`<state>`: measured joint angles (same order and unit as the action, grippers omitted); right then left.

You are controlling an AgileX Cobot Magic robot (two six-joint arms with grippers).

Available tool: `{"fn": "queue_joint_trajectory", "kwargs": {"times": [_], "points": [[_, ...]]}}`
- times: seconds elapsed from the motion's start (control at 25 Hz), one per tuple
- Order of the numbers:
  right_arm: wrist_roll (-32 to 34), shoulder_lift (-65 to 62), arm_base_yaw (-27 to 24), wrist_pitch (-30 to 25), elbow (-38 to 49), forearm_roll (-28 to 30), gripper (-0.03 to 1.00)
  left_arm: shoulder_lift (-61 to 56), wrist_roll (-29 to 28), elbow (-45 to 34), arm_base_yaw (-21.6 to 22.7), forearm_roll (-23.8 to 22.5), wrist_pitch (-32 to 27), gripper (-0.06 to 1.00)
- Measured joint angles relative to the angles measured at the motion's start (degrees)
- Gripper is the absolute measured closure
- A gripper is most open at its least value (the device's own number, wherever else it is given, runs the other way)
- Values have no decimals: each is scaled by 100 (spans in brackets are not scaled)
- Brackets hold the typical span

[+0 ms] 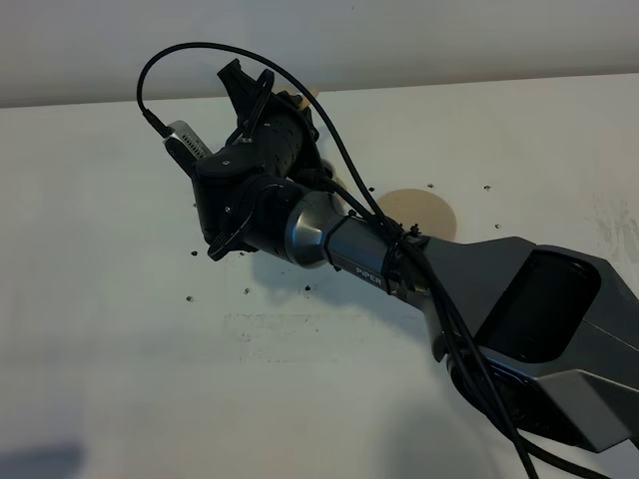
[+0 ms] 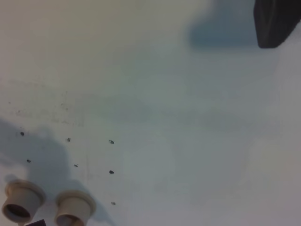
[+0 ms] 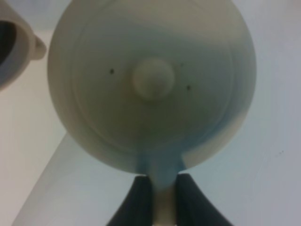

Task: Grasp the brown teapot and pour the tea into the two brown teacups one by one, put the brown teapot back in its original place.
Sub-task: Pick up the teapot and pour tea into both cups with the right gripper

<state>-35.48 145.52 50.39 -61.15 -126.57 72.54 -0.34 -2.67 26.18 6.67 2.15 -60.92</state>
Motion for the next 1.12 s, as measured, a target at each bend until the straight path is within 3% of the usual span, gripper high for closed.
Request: {"fn": "queue_joint_trajectory", "kwargs": {"times": [1.12], "points": [[-129,76,61,-68,0,160,87,0,0,0,0,0,0,63]]}}
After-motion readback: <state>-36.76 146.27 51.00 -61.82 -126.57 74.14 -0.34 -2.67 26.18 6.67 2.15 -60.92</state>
